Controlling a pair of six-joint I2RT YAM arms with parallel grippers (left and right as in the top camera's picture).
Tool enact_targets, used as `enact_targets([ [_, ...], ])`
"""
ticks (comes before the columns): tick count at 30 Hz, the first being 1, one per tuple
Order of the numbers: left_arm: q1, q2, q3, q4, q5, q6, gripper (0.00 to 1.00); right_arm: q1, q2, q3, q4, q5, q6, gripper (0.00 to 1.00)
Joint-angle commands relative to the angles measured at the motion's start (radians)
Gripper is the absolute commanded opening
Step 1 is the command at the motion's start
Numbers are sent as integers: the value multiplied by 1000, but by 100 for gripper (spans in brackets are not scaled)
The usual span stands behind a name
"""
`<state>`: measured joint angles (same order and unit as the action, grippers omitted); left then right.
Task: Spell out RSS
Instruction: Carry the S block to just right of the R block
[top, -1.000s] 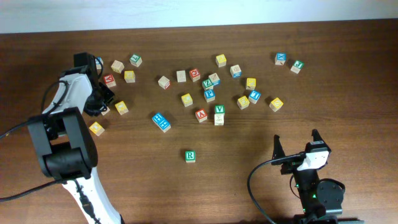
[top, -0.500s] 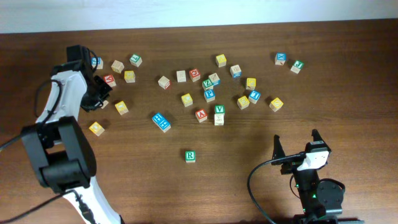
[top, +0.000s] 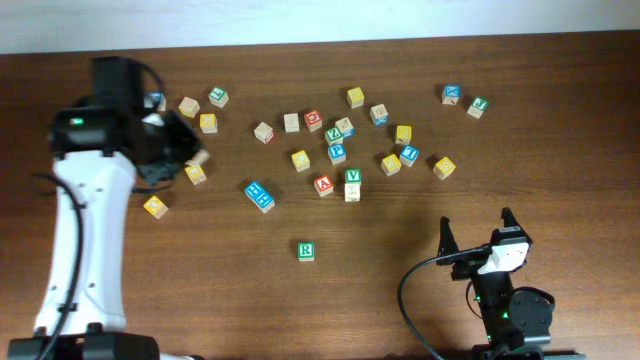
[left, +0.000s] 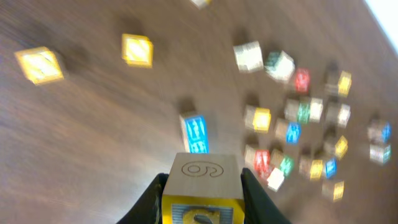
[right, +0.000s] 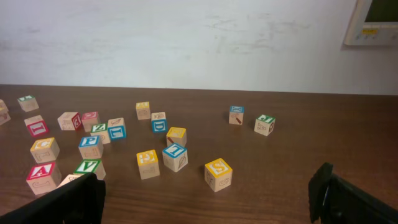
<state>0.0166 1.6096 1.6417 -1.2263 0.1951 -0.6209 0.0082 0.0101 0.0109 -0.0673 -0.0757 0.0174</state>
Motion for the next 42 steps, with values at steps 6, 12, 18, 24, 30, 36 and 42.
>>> enact_targets([
  [6,-437,-12,9,-78,5,15,22,5,-6,-5,-6,1,-6,98],
  [12,-600,-8,-72,-77,-43,-9,21,5,-6,-5,-6,1,-6,98],
  [18,-679,-6,-250,95,-42,-50,22,5,-6,-5,-6,1,-6,98],
  [24,-702,-3,-470,360,-46,-98,23,5,-6,-5,-6,1,-6,98],
  [30,-706,6,-608,548,-58,-128,25,5,-6,-5,-6,1,-6,98],
  [36,-760,89,-611,609,-117,-127,25,5,-6,-5,-6,1,-6,98],
  [42,-783,115,-611,620,-189,-127,25,5,-6,-5,-6,1,-6,98],
])
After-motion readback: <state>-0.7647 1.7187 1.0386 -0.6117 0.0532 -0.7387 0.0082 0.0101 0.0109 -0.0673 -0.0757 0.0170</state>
